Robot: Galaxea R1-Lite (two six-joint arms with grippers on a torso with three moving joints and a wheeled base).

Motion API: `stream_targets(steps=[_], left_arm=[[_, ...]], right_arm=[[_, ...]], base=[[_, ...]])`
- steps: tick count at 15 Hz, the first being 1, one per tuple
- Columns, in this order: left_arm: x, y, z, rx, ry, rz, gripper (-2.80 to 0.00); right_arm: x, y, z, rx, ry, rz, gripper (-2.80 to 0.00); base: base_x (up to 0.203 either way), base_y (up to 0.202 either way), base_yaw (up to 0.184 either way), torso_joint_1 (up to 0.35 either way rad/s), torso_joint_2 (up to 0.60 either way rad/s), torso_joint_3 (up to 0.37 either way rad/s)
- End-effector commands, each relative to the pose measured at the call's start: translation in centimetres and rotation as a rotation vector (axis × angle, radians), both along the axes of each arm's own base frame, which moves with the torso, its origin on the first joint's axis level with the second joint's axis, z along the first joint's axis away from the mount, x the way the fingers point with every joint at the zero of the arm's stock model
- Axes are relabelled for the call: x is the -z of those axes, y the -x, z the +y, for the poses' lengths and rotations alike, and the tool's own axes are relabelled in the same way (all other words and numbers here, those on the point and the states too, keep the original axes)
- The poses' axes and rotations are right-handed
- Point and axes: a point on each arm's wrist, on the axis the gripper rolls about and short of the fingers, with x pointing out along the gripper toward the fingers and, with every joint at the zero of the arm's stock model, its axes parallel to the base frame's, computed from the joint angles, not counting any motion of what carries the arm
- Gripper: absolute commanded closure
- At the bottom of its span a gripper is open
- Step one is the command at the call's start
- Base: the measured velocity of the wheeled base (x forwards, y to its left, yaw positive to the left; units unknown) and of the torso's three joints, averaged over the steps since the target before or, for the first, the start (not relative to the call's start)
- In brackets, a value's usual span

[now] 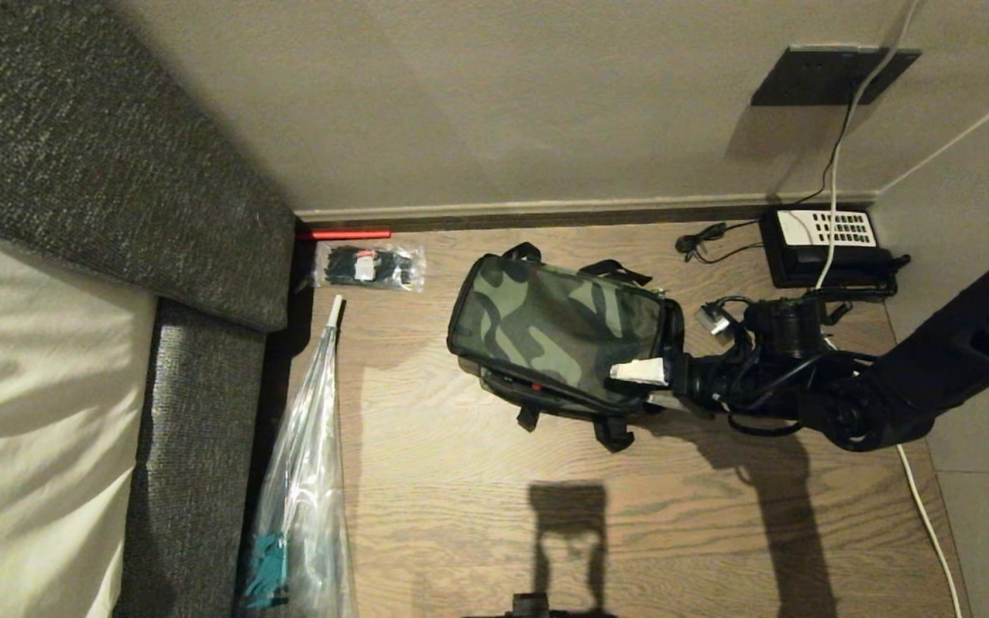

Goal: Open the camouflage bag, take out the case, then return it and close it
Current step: Close the top of the storage box

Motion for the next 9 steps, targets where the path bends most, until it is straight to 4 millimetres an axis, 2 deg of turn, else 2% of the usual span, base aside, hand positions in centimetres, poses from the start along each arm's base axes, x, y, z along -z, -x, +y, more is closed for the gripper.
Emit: stream_targets(steps=[1, 5, 6, 9], left_arm=[[0.01, 0.01, 0.0, 0.0, 0.0, -0.002, 0.0], [0.01, 0.02, 0.0, 0.0, 0.0, -0.003, 0.0], [0.01, 0.02, 0.0, -0.001, 0.0, -0.003, 0.0], [0.01, 0.01, 0.0, 0.0, 0.0, -0.002, 0.0]], right_arm=[[0.6, -0.33, 0.43, -0.01, -0.005, 0.007, -2.8], [0.53, -0.35, 0.41, 0.004, -0.025, -0.005, -2.8], [0.3, -0.42, 0.41, 0.017, -0.041, -0.01, 0.0], [0.12, -0.53, 0.48, 0.021, -0.037, -0.035, 0.0]], base=[[0.0, 0.0, 0.0, 0.0, 0.0, 0.0], [0.0, 0.0, 0.0, 0.0, 0.0, 0.0], [0.0, 0.0, 0.0, 0.0, 0.0, 0.0], [0.0, 0.0, 0.0, 0.0, 0.0, 0.0]])
